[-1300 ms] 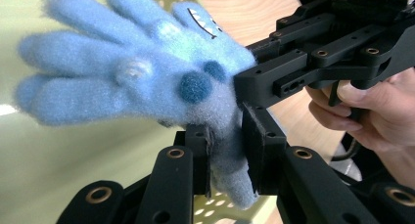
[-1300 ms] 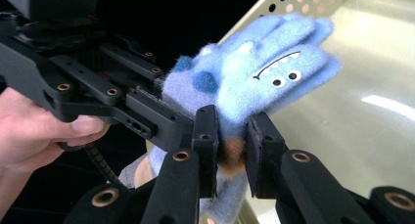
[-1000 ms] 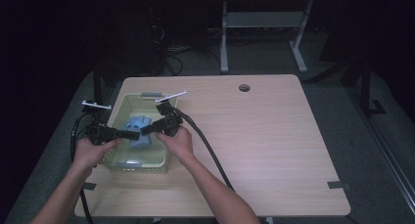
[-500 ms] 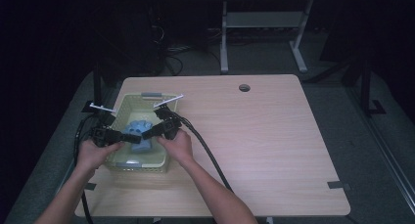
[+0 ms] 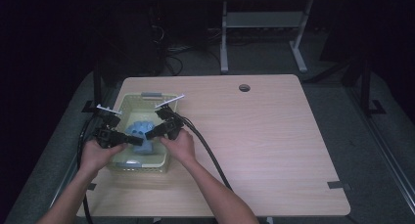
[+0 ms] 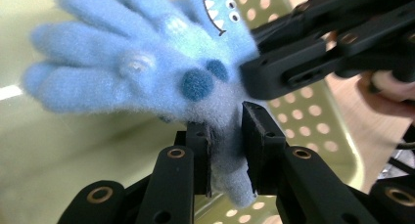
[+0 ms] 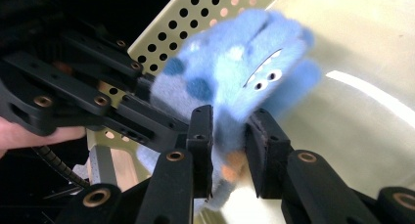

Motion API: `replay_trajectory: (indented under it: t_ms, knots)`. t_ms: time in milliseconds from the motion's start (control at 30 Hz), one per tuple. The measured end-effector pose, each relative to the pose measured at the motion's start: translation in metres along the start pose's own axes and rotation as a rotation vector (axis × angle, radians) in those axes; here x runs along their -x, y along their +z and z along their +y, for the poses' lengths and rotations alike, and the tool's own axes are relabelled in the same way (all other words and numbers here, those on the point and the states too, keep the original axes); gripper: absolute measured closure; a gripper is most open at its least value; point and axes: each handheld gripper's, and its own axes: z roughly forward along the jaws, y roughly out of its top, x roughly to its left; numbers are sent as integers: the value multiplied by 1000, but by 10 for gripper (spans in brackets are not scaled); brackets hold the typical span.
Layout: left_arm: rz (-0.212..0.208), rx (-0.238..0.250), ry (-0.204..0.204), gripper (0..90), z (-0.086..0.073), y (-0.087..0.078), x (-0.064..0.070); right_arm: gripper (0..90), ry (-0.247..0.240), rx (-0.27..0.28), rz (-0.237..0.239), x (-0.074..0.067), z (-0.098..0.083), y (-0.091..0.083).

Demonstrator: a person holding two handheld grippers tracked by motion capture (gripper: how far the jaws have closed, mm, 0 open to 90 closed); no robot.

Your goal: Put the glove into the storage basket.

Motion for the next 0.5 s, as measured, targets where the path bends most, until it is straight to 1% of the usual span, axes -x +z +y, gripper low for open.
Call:
replay_trajectory:
  t_ms: [67,100,167,233,267,300,367,400,467,500]
  knots:
    - [3,-7,-3,743,-2,5,0,716,-3,-1,-4,1,0,-2]
    - [19,-26,-1,743,-3,9,-1,713,-4,-5,-9,0,-1,-3]
    - [40,-45,2,747,-4,14,0,714,-6,-6,-14,0,-1,-4]
    - [66,-71,10,753,-4,19,0,714,-7,3,-6,0,-1,-7]
    - [71,-76,4,754,-4,20,0,714,-9,4,-4,0,-1,-8]
    - [81,-89,7,754,-4,22,-1,714,-12,4,-6,-1,-1,-8]
    - [95,-95,6,753,-3,23,-1,713,-13,10,-2,-2,-1,-10]
    - [99,-97,-2,753,-3,25,-1,713,-14,10,0,-2,-1,-10]
    - [106,-105,-3,745,-3,25,-1,713,-18,8,3,-3,-1,-12]
    - [118,-111,-1,735,-3,26,-1,713,-13,12,3,-3,-1,-12]
